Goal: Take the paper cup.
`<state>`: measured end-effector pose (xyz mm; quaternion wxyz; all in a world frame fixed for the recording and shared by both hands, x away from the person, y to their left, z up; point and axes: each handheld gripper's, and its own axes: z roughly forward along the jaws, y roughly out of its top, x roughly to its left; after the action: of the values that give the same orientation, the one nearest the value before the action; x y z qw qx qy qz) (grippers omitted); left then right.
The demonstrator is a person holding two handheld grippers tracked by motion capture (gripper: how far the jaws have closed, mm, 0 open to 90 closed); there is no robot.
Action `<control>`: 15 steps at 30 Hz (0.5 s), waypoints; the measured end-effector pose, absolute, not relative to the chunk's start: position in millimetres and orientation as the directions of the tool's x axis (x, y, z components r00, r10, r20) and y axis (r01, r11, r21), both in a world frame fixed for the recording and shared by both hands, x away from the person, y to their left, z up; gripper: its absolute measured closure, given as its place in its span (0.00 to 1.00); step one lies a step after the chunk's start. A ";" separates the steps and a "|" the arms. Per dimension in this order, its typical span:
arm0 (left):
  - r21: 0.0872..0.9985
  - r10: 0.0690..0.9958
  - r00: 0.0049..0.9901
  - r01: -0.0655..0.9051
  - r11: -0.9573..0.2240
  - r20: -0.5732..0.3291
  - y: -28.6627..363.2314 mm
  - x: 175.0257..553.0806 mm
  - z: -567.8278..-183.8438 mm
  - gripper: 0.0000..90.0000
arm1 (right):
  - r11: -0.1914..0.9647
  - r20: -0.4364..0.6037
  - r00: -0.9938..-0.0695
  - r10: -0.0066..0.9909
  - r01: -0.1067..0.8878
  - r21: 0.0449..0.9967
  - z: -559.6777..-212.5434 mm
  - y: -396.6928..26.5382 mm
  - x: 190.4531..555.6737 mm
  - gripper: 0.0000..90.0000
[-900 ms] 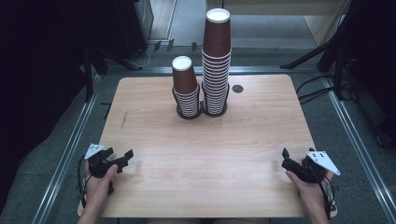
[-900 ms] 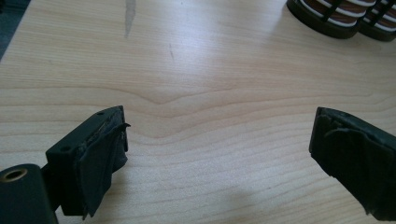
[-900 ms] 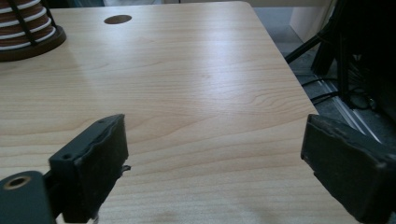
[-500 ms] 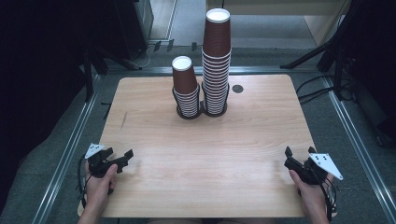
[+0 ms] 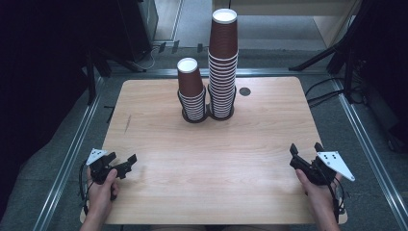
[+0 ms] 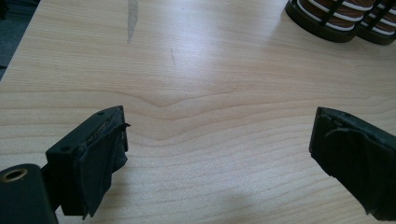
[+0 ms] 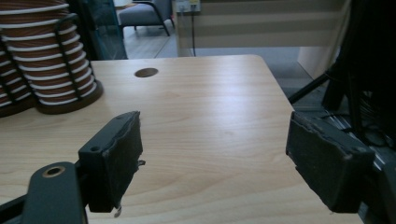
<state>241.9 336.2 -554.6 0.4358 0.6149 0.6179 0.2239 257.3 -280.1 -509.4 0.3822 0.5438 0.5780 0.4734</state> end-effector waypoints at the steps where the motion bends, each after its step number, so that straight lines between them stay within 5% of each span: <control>1: 0.813 0.955 0.137 0.564 0.143 -0.263 336.2 241.8 -554.6 0.05 | -0.026 0.063 -0.133 0.989 0.266 0.964 -504.6 -274.5 258.8 0.18; 15: 0.810 0.951 0.142 0.567 0.149 -0.274 337.2 242.2 -554.8 0.05 | -0.053 0.108 -0.213 0.971 0.248 0.967 -461.2 -244.3 281.5 0.15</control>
<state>242.2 337.2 -554.8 0.4393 0.6147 0.6176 0.2184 281.5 -244.3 -461.2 0.3550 0.5172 0.5895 0.5089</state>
